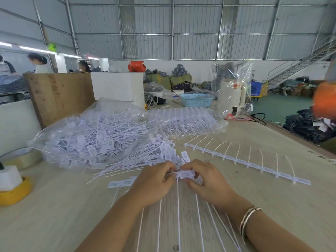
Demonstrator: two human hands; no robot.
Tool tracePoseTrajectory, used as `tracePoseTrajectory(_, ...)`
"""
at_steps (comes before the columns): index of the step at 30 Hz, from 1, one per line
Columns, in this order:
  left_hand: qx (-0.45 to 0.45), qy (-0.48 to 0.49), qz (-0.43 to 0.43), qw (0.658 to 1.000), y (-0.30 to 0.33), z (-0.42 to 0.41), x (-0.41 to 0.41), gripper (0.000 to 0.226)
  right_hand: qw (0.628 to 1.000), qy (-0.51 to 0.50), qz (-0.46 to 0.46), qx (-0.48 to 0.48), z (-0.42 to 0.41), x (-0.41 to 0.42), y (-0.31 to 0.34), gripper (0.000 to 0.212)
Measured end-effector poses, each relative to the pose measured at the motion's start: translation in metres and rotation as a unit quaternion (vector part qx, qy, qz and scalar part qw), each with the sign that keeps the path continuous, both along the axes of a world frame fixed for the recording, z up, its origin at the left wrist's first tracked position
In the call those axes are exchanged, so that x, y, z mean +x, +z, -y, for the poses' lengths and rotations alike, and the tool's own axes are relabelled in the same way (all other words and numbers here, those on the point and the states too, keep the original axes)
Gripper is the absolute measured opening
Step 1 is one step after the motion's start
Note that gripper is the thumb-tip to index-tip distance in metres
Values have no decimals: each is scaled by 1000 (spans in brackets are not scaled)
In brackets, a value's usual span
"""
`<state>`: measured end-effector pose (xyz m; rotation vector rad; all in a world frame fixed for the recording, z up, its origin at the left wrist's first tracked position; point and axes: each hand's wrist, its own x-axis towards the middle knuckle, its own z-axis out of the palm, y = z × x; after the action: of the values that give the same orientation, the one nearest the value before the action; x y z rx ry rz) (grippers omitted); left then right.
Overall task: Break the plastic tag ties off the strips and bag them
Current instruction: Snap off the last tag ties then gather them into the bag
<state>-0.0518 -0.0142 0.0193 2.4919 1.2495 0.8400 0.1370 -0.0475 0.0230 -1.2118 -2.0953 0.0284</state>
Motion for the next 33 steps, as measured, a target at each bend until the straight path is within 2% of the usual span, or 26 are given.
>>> tracePoseTrajectory(5,3,-6,-1,1000,-3,-3,0,21,999,-13,37,11,-1,-1,-2,21)
tracePoseTrajectory(12,15,-38,-15,999,-2,-3,-2,26,998,-24,50,12,1,1,1,18)
tracePoseTrajectory(33,21,-56,10,998,1,-1,1,24,999,-10,3,-39,-3,3,0,14)
